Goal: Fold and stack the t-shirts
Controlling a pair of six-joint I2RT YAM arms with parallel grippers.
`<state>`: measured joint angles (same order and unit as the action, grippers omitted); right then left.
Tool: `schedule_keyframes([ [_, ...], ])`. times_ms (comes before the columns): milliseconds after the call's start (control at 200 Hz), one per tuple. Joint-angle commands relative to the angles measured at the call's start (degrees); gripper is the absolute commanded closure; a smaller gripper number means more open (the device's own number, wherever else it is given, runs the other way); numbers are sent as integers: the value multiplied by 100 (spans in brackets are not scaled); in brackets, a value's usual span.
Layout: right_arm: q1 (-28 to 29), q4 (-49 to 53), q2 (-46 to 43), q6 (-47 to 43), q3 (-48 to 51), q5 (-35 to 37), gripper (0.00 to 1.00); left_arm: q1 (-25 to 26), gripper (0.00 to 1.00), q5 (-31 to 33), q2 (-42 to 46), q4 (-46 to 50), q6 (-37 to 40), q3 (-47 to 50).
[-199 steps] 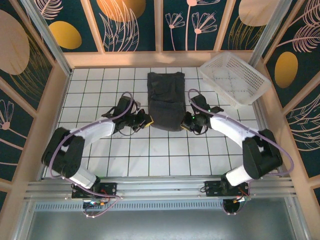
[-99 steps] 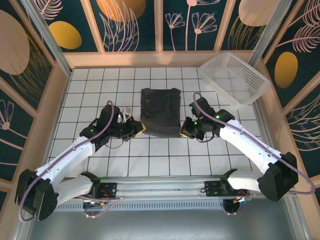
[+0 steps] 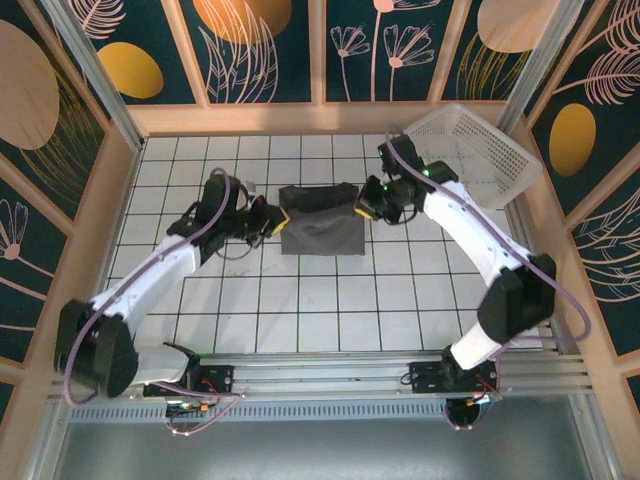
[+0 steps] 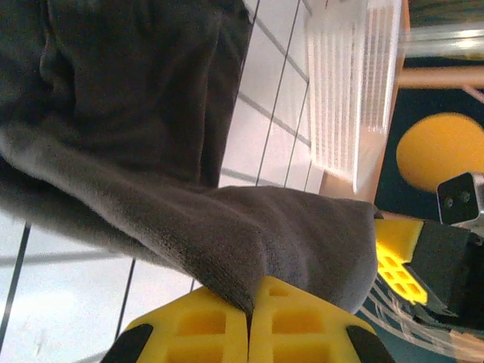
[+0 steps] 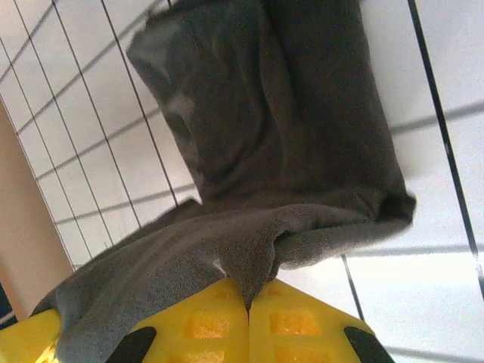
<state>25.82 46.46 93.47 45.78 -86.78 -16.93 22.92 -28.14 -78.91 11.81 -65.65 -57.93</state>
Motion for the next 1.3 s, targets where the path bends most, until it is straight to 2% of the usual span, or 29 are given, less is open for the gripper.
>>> schedule_keyframes([
  [0, -307, -409, 733, -415, -765, 105, 100, -173, 100, 105, -752, -172, 260, -836],
  [115, -558, -549, 1868, -696, -1835, 100, 100, -408, 100, 189, -1664, -284, 309, -1441],
  [205, -694, -633, 2765, -943, -2759, -209, 100, -606, 100, 334, -2457, -242, 435, -2014],
  [230, -729, -623, 3040, -1011, -3022, -373, 92, -648, 100, 327, -2665, -253, 459, -2167],
  [310, -847, -357, 3765, -1213, -3813, -658, 59, -733, 77, 316, -3285, -127, 575, -2712],
  [410, -904, -311, 3934, -1477, -4087, -627, 46, -763, 50, 590, -3738, 446, 824, -3415],
  [495, -929, -569, 3476, -1562, -3611, -522, 41, -767, 35, 869, -3573, 593, 878, -3520],
  [531, -934, -682, 3210, -1555, -3298, -456, 41, -763, 34, 935, -3423, 603, 856, -3431],
  [626, -933, -1196, 2207, -1480, -2058, -174, 41, -688, 34, 929, -2859, 380, 551, -2722],
  [726, -948, -2015, 857, -1232, -204, 15, 41, -358, 36, 883, -2098, -232, -120, -1589],
  [816, -949, -2657, -266, -918, 1213, 16, 41, 144, 40, 910, -1504, -1009, -1019, -601],
  [911, -948, -3133, -1329, -527, 2482, -186, 41, 735, 43, 1185, -1239, -1803, -2014, 106],
  [1011, -959, -3420, -2175, -99, 3433, -357, 41, 1212, 44, 1594, -1355, -2585, -2800, 419],
  [1101, -956, -3459, -2690, 156, 3912, -379, 41, 1415, 37, 1645, -1757, -3204, -3459, 452],
  [1196, -959, -3346, -2925, 188, 4064, -373, 41, 1586, 31, 1888, -2211, -4134, -4286, 539],
  [1296, -958, -3118, -2969, 50, 3976, -349, 41, 1714, 28, 2054, -2717, -4353, -4643, 173],
])
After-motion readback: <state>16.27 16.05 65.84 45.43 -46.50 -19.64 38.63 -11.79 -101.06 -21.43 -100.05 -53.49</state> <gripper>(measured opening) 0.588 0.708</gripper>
